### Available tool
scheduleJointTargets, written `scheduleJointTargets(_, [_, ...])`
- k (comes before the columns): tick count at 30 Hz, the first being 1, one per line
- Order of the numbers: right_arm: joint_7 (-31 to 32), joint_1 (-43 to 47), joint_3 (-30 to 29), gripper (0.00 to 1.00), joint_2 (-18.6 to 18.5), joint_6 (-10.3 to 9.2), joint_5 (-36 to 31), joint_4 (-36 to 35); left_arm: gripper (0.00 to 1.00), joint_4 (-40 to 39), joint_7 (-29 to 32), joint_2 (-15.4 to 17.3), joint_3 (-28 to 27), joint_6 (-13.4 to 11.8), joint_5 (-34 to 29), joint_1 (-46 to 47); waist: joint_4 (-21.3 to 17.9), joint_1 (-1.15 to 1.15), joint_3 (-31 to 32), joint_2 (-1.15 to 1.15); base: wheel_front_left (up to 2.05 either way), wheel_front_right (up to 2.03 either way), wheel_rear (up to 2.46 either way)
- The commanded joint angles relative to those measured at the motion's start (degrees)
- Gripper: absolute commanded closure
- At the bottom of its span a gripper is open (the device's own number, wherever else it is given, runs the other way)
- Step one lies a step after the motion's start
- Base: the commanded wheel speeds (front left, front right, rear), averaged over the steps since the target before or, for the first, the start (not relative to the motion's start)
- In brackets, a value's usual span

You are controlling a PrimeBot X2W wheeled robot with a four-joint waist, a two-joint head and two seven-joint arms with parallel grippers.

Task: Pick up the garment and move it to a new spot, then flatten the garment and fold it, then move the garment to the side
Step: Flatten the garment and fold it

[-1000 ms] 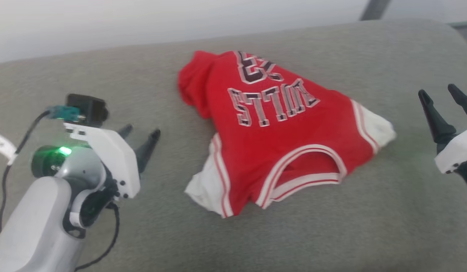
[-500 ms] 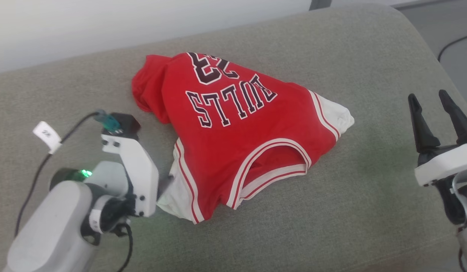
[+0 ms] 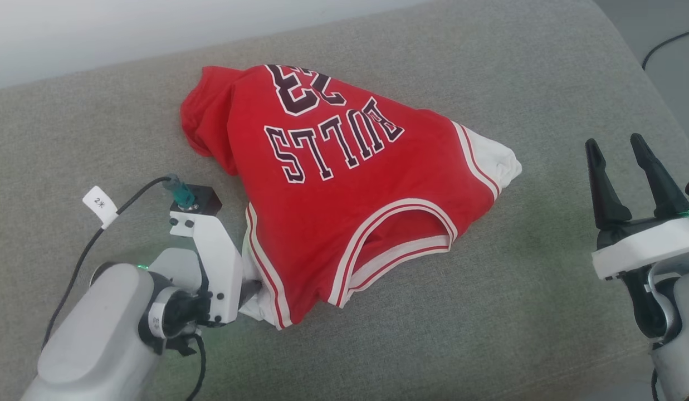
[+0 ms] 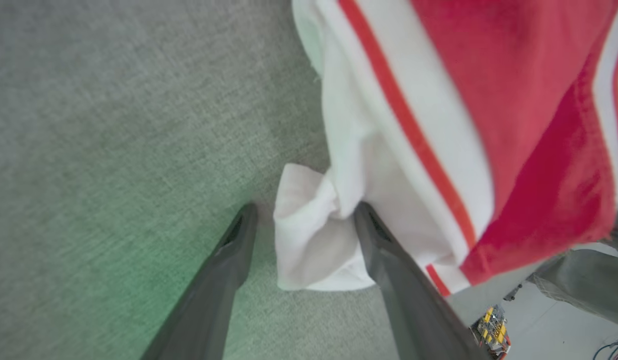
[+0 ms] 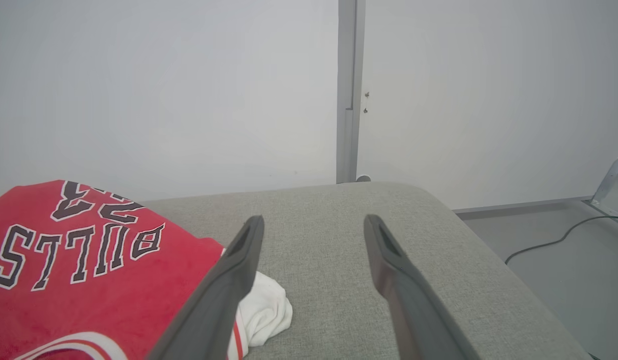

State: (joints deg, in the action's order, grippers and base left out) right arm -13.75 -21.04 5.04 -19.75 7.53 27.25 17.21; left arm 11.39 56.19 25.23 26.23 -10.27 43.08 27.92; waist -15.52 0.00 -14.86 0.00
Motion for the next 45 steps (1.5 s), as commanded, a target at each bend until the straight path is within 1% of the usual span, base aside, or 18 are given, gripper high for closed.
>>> scheduleJointTargets(1, [0.12,0.13,-0.18,0.00,0.32,-0.08,-0.20,-0.44,0.00,3.48,-0.80,-0.01,0.60,0.81,0.27,-0.59,0.10,0.00,-0.19,0.00,0.00,0.00,0.00])
scheduleJointTargets(2, [0.19,-0.01,-0.25,0.00,0.28,-0.08,-0.21,-0.67,0.89,4.72,-1.36,-0.34,0.70,1.65,0.50,-0.31,0.18,0.00,-0.27,0.00,0.00,0.00,0.00])
scheduleJointTargets(3, [0.25,-0.09,-0.37,0.00,0.24,-0.08,-0.22,-0.85,1.00,5.89,-1.60,-0.47,0.88,2.26,0.65,-0.05,0.28,0.00,-0.32,0.00,0.00,0.00,0.00])
scheduleJointTargets(6, [0.39,0.22,-1.09,0.00,-0.30,-0.08,-0.34,-1.29,1.00,7.42,-2.58,-1.18,0.96,3.81,1.00,1.10,1.16,0.00,-0.23,0.00,0.00,0.00,0.00])
scheduleJointTargets(9, [0.63,0.93,-2.14,0.00,-0.49,-0.08,-0.61,-1.52,1.00,7.59,-3.70,-0.15,-0.27,3.72,0.88,2.45,2.30,0.00,0.09,0.00,0.00,0.00,0.00])
scheduleJointTargets(12, [0.91,1.35,-3.07,0.00,-0.52,-0.08,-0.96,-2.11,1.00,5.99,-5.10,1.85,-2.00,3.15,0.46,3.14,3.59,0.00,0.50,0.00,0.00,0.00,0.00])
scheduleJointTargets(14, [1.10,1.62,-3.45,0.00,-0.46,-0.08,-1.10,-2.26,1.00,5.13,-5.59,2.31,-2.67,3.04,0.43,2.99,4.06,0.00,0.64,0.00,0.00,0.00,0.00])
scheduleJointTargets(17, [1.58,2.33,-4.80,0.00,-0.36,-0.09,-1.66,-2.98,1.00,2.21,-6.22,4.23,-4.91,1.84,1.27,2.17,5.47,0.00,1.01,0.00,0.00,0.00,0.00])
scheduleJointTargets(23, [3.00,3.30,-6.70,0.00,0.26,-0.08,-2.71,-4.66,1.00,-3.00,-6.95,10.46,-9.79,-1.21,0.82,-0.89,7.89,0.00,1.19,0.00,0.00,0.00,0.00])
scheduleJointTargets(27, [3.70,3.40,-7.24,0.00,0.81,-0.08,-3.04,-5.67,1.00,-4.05,-7.59,13.17,-12.56,-3.52,0.96,-3.74,8.78,0.00,0.83,0.00,0.00,0.00,0.00])
scheduleJointTargets(29, [4.22,3.52,-7.32,0.00,0.97,-0.08,-3.12,-6.11,1.00,-3.68,-8.57,13.18,-13.60,-3.86,1.79,-4.93,9.06,0.00,0.57,0.00,0.00,0.00,0.00])
scheduleJointTargets(34, [4.69,3.12,-7.07,0.00,1.24,-0.08,-3.03,-6.59,1.00,-1.13,-11.39,11.24,-14.12,-2.68,2.88,-6.37,9.46,0.00,-0.08,0.00,0.00,0.00,0.00])
scheduleJointTargets(35, [4.81,2.98,-6.98,0.00,1.23,-0.08,-2.98,-6.68,0.90,-0.47,-11.70,10.83,-14.05,-2.52,3.20,-6.18,9.50,0.00,-0.17,0.00,0.00,0.00,0.00])
scheduleJointTargets(37, [4.91,2.74,-6.71,0.00,1.17,-0.08,-2.73,-6.79,0.78,0.63,-12.28,10.08,-13.75,-1.91,3.33,-5.44,9.57,0.00,-0.28,0.00,0.00,0.00,0.00])
scheduleJointTargets(38, [4.87,2.68,-6.64,0.00,1.09,-0.08,-2.56,-6.83,0.71,1.02,-12.55,9.85,-13.64,-1.60,3.38,-5.06,9.58,0.00,-0.31,0.00,0.00,0.00,0.00])
scheduleJointTargets(40, [4.80,2.64,-6.45,0.00,0.97,-0.08,-2.40,-6.77,1.00,1.69,-12.28,9.52,-13.38,-1.29,3.62,-4.09,9.53,0.00,-0.24,0.00,0.00,0.00,0.00])
scheduleJointTargets(44, [4.60,2.80,-6.25,0.00,0.85,-0.08,-2.13,-6.45,1.00,-0.50,-11.09,8.46,-12.55,-1.03,4.22,-1.79,9.31,0.00,0.17,0.00,0.00,0.00,0.00])
scheduleJointTargets(45, [4.50,3.20,-6.33,0.00,0.78,-0.08,-2.13,-6.44,1.00,-3.08,-9.76,8.35,-11.27,-1.42,3.11,-0.50,9.25,0.00,0.49,0.00,0.00,0.00,0.00])
